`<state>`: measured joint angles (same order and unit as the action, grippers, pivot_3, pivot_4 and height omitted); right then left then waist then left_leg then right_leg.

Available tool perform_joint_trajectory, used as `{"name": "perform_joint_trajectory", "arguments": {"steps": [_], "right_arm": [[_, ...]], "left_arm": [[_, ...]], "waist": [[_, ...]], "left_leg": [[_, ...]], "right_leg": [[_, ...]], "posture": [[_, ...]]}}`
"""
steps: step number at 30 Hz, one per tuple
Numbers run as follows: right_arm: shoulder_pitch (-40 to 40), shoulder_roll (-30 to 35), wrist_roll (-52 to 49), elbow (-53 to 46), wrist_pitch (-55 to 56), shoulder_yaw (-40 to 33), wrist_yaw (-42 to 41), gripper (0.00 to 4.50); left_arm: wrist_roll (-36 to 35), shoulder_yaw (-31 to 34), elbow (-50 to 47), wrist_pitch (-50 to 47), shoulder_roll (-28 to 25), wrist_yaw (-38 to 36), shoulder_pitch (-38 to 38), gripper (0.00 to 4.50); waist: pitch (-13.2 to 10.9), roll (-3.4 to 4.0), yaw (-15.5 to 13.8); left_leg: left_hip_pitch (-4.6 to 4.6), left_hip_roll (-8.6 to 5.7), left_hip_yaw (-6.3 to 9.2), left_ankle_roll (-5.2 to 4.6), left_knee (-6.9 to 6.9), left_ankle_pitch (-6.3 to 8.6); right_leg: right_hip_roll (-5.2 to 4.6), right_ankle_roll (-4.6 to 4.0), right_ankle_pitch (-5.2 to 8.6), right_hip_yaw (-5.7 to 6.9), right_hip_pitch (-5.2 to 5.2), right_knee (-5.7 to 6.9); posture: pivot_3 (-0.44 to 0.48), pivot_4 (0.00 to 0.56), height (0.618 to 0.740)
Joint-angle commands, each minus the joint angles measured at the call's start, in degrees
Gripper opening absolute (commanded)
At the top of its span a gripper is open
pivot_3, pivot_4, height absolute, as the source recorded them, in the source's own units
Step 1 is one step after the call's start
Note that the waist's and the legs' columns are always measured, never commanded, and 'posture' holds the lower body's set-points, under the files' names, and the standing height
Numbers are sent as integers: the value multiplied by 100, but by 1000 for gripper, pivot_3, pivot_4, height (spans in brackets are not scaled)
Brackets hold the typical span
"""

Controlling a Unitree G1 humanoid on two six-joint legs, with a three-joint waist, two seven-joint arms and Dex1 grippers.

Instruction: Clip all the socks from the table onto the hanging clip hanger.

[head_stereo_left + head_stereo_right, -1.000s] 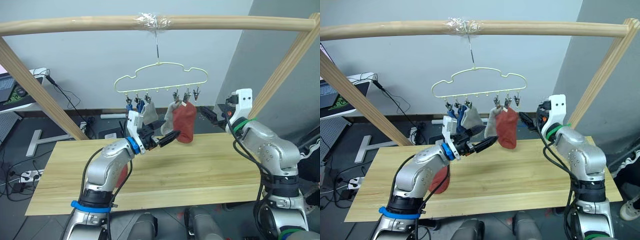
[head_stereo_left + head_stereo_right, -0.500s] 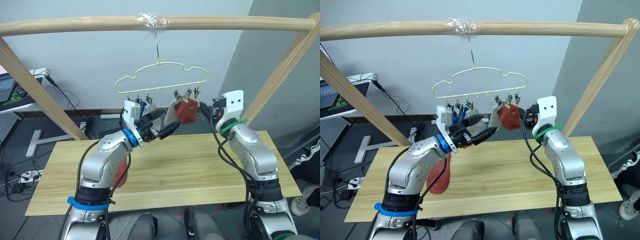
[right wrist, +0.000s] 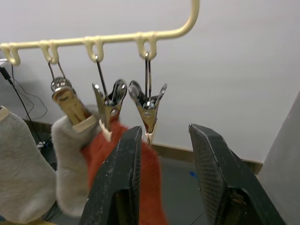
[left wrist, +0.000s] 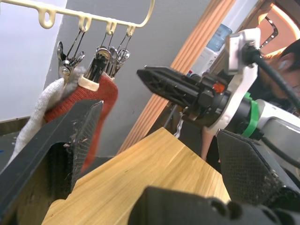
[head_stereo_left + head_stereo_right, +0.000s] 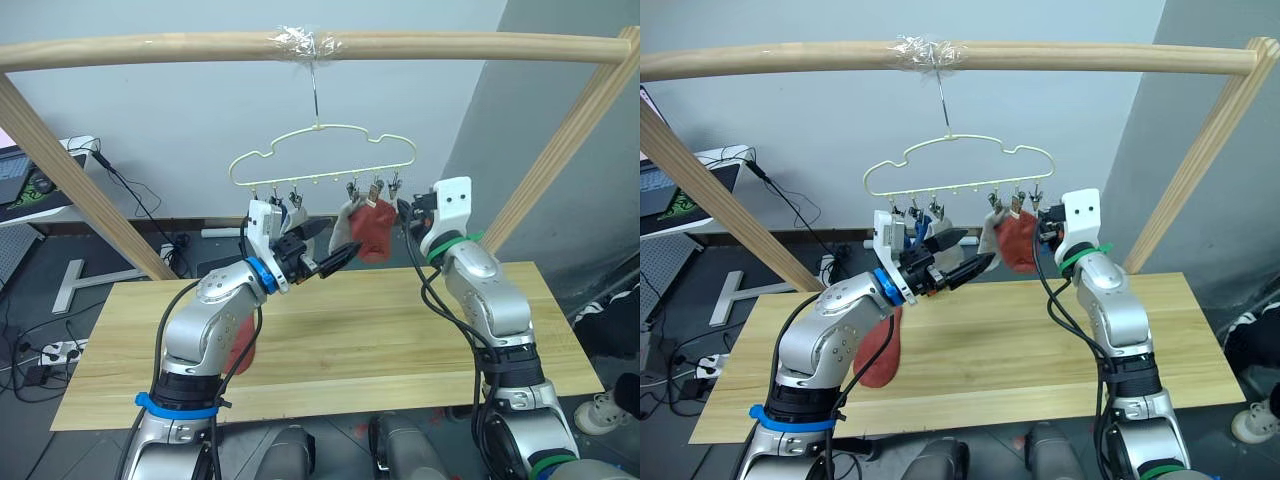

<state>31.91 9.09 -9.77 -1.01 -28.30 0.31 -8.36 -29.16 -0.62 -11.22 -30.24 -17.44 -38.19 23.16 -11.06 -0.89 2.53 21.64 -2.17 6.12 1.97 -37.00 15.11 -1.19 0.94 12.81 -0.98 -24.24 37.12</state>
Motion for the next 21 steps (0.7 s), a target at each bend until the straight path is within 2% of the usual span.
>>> {"name": "perform_joint_trajectory", "arguments": {"steps": [1, 21], "right_arm": [[247, -64, 104, 21, 170, -4, 53, 1642], [905, -270, 260, 1119, 561, -142, 136, 1642]], "left_arm": [[-47, 34, -124, 101, 13, -9, 105, 4500], [-197, 123, -328, 65, 136, 116, 183, 4500]], "waist": [[0, 0, 0], [0, 0, -22]], "left_leg": [[0, 0, 0, 0, 0, 0], [-1, -1, 0, 0, 0, 0]], "right_leg": [[0, 0, 0, 0, 0, 1], [0, -1, -1, 1, 0, 2]], "posture": [[-21, 169, 740], [-9, 173, 740]]}}
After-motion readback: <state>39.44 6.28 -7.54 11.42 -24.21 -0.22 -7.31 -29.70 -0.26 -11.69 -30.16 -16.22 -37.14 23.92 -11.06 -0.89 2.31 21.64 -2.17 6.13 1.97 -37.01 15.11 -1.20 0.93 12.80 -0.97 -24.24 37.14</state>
